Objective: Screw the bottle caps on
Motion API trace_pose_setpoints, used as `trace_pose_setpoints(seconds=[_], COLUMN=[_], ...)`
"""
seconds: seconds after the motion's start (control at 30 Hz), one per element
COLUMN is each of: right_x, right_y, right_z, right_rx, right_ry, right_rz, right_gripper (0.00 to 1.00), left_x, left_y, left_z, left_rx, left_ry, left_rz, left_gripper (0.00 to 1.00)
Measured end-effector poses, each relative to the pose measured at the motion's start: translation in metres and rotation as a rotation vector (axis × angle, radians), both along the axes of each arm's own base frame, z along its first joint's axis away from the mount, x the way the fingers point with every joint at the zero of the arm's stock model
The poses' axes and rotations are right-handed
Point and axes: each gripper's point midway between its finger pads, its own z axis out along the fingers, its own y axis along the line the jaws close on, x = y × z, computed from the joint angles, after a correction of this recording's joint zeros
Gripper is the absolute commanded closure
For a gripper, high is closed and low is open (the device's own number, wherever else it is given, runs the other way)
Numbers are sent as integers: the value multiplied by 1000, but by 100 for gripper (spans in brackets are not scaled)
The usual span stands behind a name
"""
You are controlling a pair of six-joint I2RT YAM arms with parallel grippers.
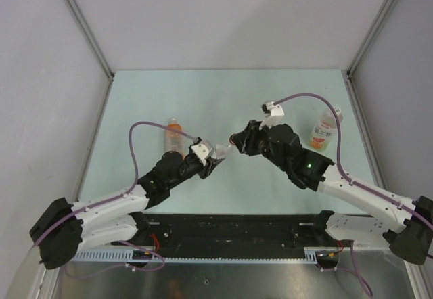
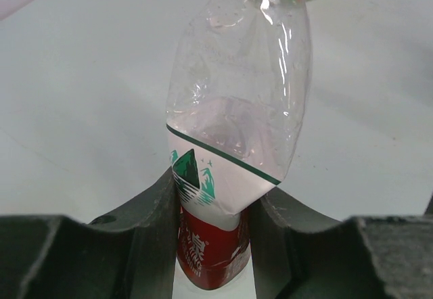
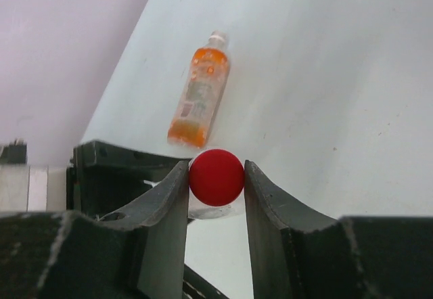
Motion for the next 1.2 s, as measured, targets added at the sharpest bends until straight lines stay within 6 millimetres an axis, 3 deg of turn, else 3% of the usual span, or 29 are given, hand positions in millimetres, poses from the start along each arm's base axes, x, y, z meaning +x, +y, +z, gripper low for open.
trace_pose_setpoints(seconds=[0.1,0.23,0.4,0.57,0.8,0.9,1.07,1.2], right_x=[10,16,19,15,-5,-22,-57,-89], right_y=[-4,-5,-5,-2,-11,-17,-26,-38], right_z=[-1,-2,-1,8,48,61,57,38], right_rx=[56,94,86,41,-13,-72,-221,-315], right_ry=[43,71,68,22,-157,-276,-500,-645], right_rz=[-106,-169,-154,-41,134,269,515,706], right_gripper=[92,71,38,5,1,9,10,12], left_x=[7,13,17,20,8,-4,-30,-48], left_y=[-1,-1,-3,-6,-6,-10,-19,-19], left_z=[1,0,0,12,-4,-7,5,14], left_rx=[10,19,15,-33,-28,-20,-32,-31], left_ry=[-8,-23,-32,-60,-30,-25,-58,-89], left_rz=[46,81,94,96,55,-20,-181,-278], left_gripper=[100,100,100,100,100,100,100,100])
